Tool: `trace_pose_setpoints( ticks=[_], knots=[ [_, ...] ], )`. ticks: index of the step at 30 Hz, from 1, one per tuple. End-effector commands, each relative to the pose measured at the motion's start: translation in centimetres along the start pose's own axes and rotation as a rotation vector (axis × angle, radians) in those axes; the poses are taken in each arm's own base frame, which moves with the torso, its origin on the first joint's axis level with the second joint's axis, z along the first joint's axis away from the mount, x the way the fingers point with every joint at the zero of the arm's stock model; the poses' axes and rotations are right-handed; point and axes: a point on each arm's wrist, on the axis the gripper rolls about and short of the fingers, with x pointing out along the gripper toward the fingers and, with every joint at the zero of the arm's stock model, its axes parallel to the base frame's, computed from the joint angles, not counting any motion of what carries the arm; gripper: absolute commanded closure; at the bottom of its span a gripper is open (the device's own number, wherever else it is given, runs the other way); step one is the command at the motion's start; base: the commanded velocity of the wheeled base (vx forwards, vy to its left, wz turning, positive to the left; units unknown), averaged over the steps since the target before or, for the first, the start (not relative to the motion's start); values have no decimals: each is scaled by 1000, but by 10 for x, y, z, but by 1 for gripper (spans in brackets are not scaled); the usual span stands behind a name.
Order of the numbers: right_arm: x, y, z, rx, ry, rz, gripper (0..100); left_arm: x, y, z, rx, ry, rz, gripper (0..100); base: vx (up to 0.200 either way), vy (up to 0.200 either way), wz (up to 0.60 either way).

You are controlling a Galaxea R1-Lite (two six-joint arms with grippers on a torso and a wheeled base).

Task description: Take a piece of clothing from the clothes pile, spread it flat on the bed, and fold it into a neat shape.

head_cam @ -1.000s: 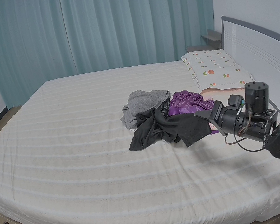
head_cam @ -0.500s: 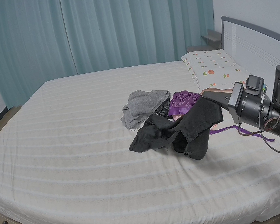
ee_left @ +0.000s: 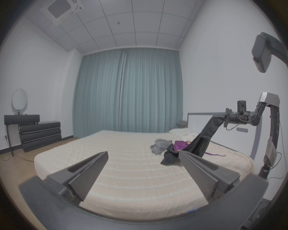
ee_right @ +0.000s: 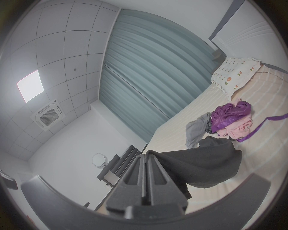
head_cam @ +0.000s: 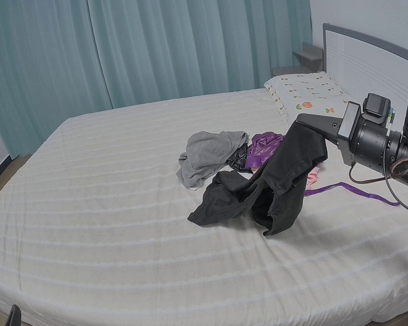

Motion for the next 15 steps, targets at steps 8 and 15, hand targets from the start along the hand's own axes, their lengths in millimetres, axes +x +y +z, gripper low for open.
trace_pose_setpoints(
  ticks=[8, 15],
  knots=[
    [-1, 34, 26, -44, -84, 122, 100, 148, 6, -23, -133, 553, -179, 0, 0, 0, 0],
    [-3, 36, 25, -43, -71, 130, 100, 192, -11, -61, -192, 721, -260, 0, 0, 0, 0]
  ],
)
